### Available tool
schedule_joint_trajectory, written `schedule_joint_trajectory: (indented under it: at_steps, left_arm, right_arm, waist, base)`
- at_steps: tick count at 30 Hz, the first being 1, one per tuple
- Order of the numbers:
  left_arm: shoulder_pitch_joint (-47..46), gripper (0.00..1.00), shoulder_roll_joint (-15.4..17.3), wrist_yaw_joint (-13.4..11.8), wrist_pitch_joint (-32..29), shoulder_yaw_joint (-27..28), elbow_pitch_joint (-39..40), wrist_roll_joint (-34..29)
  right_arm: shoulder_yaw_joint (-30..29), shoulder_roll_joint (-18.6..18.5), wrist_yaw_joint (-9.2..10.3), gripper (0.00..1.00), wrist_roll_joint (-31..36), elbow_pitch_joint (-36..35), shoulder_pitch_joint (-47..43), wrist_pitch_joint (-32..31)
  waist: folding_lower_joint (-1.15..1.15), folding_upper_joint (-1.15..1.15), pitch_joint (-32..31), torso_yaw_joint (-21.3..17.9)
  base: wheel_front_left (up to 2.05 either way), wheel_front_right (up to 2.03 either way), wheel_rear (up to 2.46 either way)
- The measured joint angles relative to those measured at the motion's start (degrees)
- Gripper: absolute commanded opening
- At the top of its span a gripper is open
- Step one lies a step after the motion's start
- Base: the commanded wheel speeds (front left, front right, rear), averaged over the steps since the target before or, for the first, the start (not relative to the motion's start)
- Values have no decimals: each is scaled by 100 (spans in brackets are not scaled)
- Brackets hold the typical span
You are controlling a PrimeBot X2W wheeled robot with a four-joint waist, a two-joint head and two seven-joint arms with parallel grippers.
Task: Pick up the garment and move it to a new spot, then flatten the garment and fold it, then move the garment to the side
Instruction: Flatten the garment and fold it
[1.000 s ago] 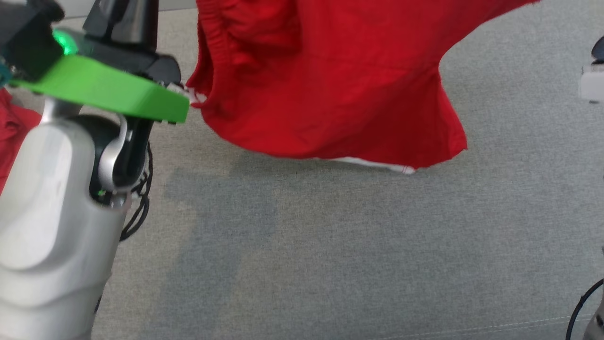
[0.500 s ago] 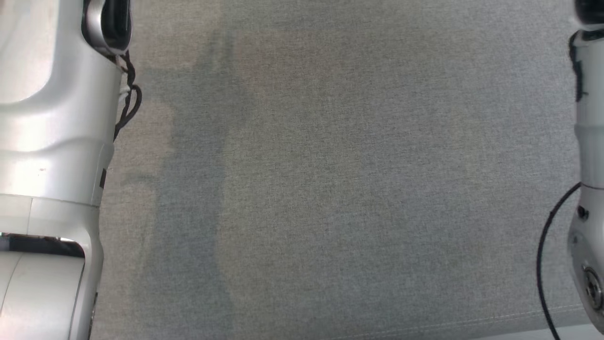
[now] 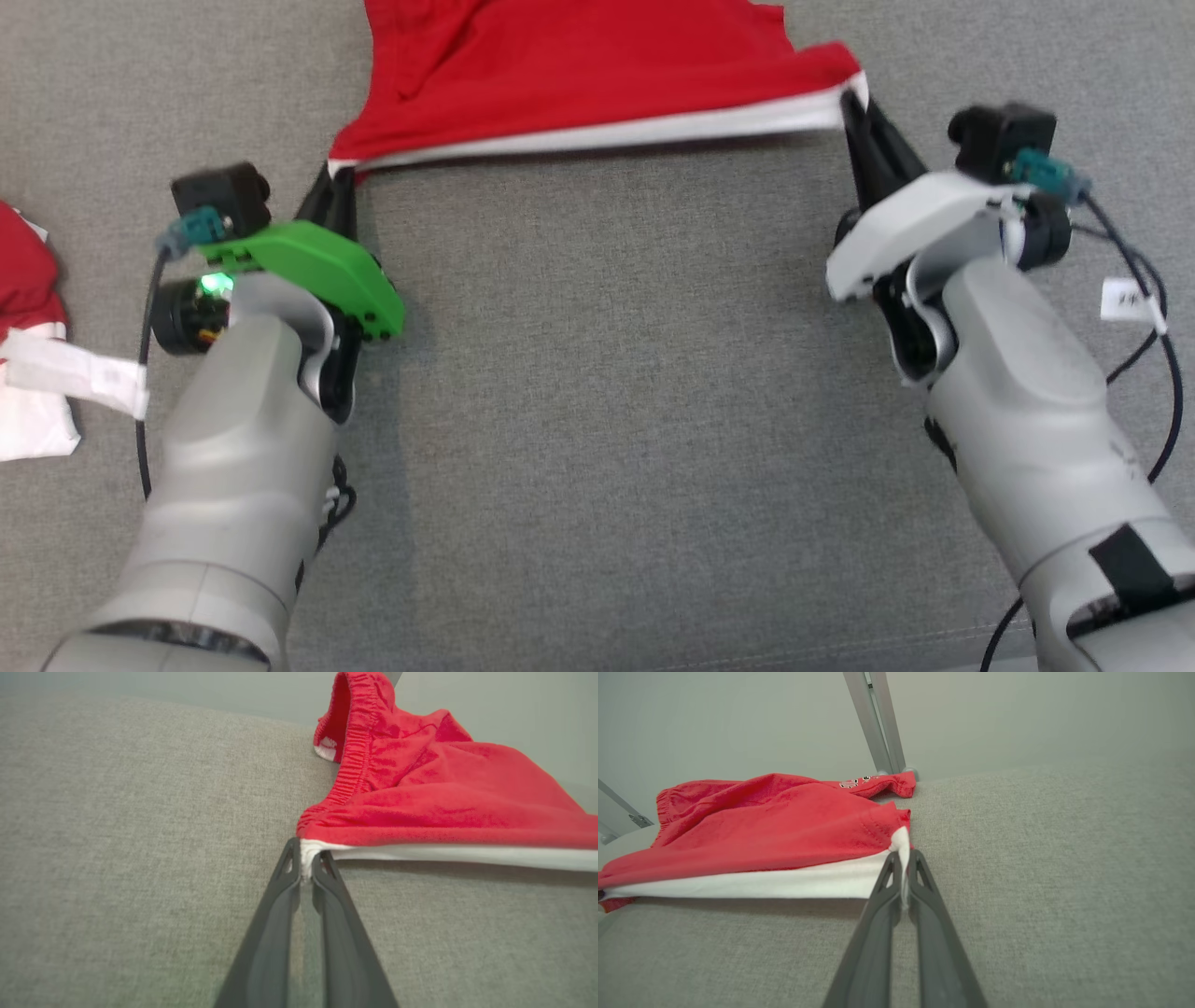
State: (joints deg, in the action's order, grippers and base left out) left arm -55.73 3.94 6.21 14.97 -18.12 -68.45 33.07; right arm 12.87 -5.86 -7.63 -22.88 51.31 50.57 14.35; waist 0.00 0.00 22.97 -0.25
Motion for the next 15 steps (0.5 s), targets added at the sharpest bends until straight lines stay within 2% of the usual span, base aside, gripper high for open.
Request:
schedule_joint_trajectory:
  at_steps: [5,11,15]
  left_arm:
    - [983,0,30,42,21,102,649,-172]
    - [2408,0,80,49,21,249,1778,-410]
    - [3382,0,130,-67,16,279,2735,-476]
  right_arm:
    - [125,-93,1,0,-336,-601,-1133,56]
    - [-86,-243,-1,0,-278,-2083,-2797,62]
    - [-350,-245,-3,0,-110,-2998,-3838,62]
  waist:
    - [0,0,-270,1]
    - [0,0,-700,-30]
    - [0,0,-996,-59]
  base:
    - [0,0,0]
    - [0,0,0]
    - [0,0,0]
